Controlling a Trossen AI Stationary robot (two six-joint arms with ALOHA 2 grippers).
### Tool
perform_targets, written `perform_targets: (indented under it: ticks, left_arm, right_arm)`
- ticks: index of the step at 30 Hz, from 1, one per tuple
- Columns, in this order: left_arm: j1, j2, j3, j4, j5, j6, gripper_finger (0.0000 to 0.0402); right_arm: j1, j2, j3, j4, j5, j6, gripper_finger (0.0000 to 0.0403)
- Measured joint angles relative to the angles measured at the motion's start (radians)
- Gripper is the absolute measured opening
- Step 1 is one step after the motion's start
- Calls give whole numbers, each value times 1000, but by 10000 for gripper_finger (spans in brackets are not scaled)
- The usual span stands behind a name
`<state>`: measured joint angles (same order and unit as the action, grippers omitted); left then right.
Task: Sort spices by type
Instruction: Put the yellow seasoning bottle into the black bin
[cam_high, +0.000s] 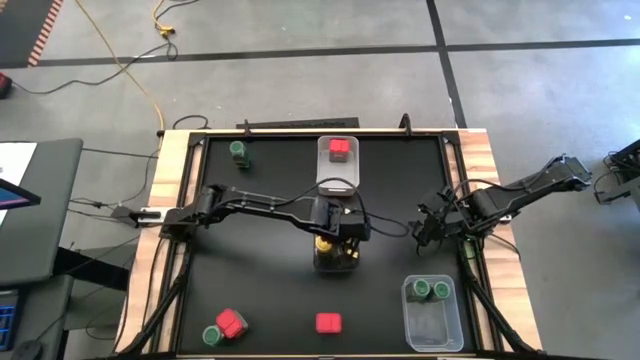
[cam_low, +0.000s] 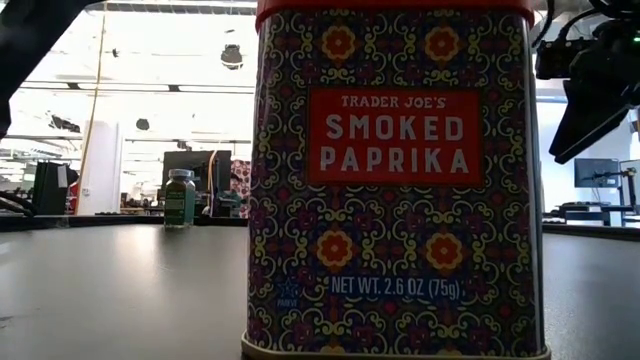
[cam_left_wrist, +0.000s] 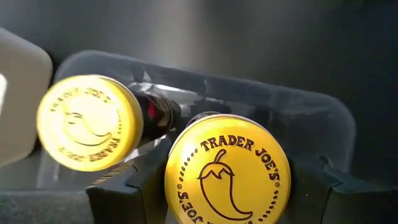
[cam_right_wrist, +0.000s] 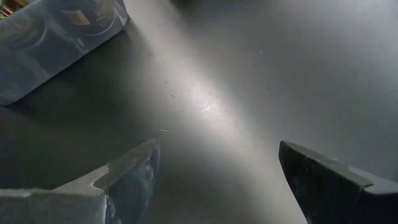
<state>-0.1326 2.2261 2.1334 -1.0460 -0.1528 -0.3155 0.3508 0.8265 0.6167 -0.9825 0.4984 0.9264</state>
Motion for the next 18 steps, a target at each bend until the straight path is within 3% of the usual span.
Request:
perform_targets:
  ticks: [18]
  left_arm:
    - [15,3,-59,87,25,-4,221]
  right_arm:
    - [0,0,0,-1,0,-9,356]
